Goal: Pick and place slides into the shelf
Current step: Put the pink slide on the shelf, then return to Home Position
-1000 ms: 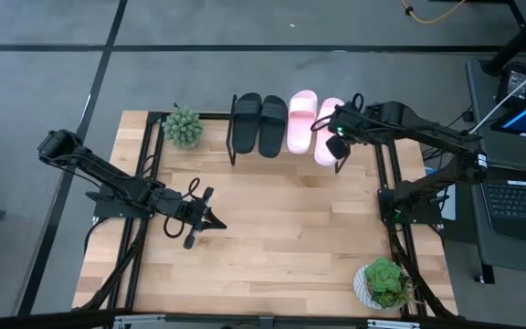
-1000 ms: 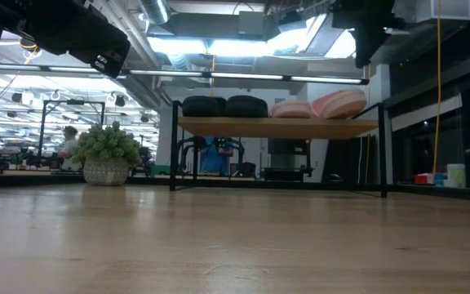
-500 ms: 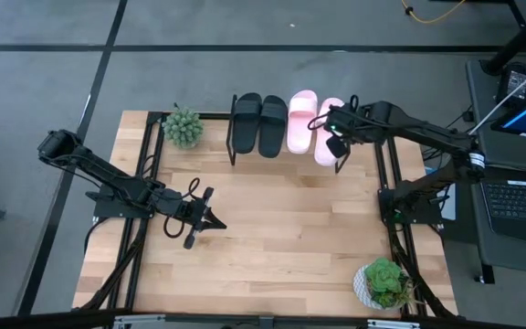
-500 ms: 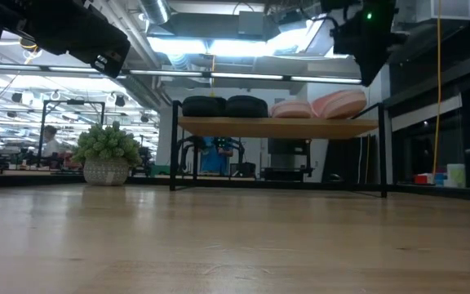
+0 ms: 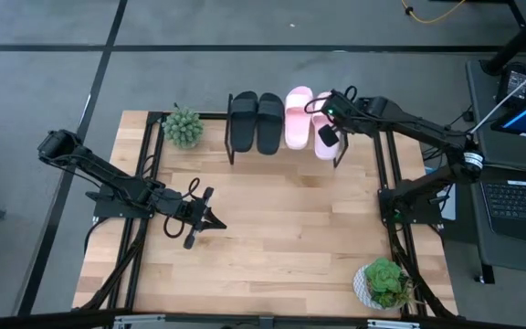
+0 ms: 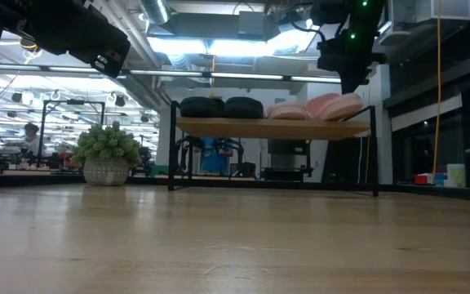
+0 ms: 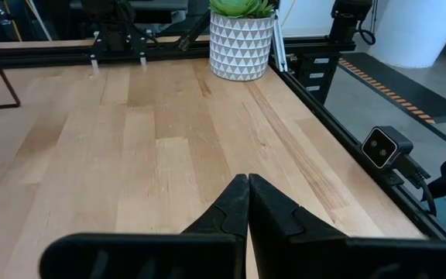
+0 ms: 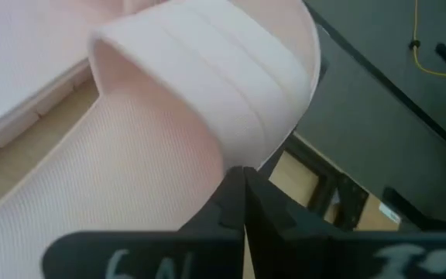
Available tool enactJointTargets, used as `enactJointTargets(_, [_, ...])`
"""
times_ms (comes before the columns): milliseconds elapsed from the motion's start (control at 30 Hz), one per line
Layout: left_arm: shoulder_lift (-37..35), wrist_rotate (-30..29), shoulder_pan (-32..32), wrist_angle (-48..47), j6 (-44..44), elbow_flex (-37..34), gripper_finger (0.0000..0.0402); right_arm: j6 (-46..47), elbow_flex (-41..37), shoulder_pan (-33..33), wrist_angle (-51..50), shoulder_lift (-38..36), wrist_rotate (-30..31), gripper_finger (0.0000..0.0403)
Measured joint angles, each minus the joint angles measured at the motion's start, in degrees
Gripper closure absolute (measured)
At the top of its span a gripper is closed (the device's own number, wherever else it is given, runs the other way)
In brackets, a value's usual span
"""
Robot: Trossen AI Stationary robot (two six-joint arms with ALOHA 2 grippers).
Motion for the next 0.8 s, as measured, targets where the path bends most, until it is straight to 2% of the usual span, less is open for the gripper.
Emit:
enactJointTargets(133, [0.0,0.0,0.0,0.0,0.0,0.0,0.0398,-1.0,0.0,-0.6,3.6,0.0,-0.4,0.0402])
enactJointTargets(467, [0.0,0.0,0.0,0.0,0.0,0.0,0.0398,-1.1,0.0,-0.9,3.4,0.0,-0.9,0.0401])
enactJointTargets(667, [0.0,0.0,0.0,-0.1,0.1,0.0,0.0398,-0.5,0.1,-0.8,3.6,-2.0,1.6,0.0401])
enactJointTargets(800, [0.0,0.0,0.0,0.0,1.4,0.0,0.0398,-1.5,1.4,2.2,5.0,-4.7,1.7,0.0401])
